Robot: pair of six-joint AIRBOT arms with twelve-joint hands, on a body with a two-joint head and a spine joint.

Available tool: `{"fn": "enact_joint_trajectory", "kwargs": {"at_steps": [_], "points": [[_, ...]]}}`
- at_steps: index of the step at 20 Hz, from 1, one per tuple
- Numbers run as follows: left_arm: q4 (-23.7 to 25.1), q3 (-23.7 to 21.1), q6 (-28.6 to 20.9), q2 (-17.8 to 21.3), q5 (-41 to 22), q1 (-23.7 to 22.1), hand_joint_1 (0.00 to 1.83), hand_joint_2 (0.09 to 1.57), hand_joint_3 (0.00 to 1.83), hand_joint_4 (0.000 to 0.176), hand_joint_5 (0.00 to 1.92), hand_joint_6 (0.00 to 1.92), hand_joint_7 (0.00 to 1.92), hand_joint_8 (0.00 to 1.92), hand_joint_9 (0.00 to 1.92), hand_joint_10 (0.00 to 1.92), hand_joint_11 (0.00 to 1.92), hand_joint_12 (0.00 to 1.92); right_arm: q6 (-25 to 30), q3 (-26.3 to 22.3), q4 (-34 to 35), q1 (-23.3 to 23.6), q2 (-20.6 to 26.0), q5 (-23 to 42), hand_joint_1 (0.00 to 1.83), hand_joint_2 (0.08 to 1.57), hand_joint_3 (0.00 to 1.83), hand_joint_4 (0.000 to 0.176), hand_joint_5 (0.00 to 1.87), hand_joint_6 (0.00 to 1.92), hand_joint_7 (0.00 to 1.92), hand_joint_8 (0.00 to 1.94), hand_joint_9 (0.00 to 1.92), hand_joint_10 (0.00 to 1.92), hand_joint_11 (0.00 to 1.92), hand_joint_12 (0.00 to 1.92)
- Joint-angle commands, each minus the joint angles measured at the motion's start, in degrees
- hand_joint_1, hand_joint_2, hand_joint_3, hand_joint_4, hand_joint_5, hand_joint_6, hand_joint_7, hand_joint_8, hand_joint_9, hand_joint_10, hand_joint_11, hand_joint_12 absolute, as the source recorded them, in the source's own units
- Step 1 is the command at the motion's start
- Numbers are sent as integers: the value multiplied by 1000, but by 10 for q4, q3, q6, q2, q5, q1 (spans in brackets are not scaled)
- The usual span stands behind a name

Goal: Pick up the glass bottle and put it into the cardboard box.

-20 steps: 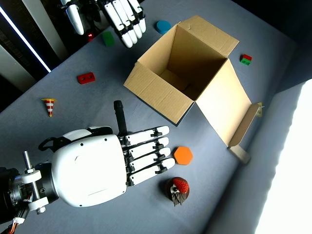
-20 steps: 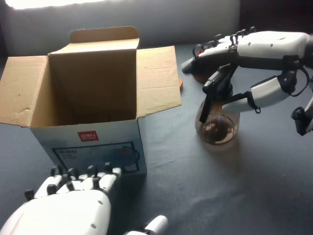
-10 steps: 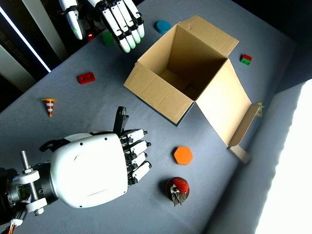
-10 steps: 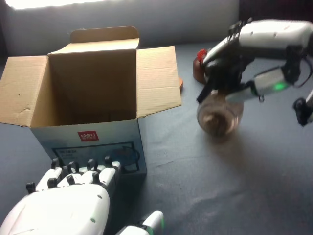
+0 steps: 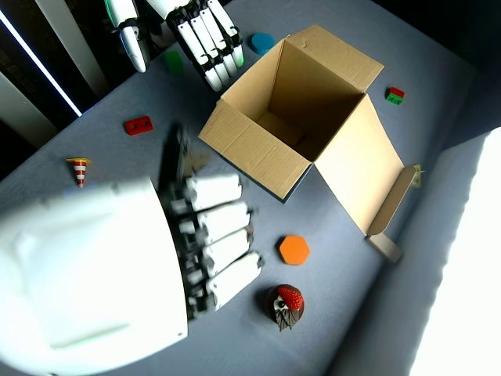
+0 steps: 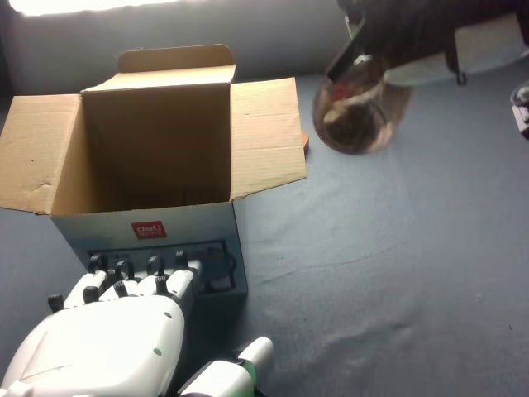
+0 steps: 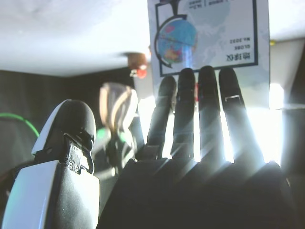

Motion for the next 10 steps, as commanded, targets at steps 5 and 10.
{"fn": "enact_joint_trajectory", "kwargs": {"at_steps": [5, 10], "points": [[62, 11, -17, 0, -19, 4, 67, 1243, 0, 0, 198, 4, 250, 0, 225, 0, 0, 569, 76, -6, -23, 61, 15, 14, 1180, 1215, 0, 0, 709, 1390, 905, 1244, 835, 1477, 608, 1904], [68, 17, -16, 9, -11, 5, 64, 1245, 1, 0, 198, 3, 249, 0, 226, 0, 0, 574, 88, -11, -25, 89, 18, 18, 1313, 1207, 1, 0, 690, 1374, 881, 1222, 775, 1487, 603, 1891]]}}
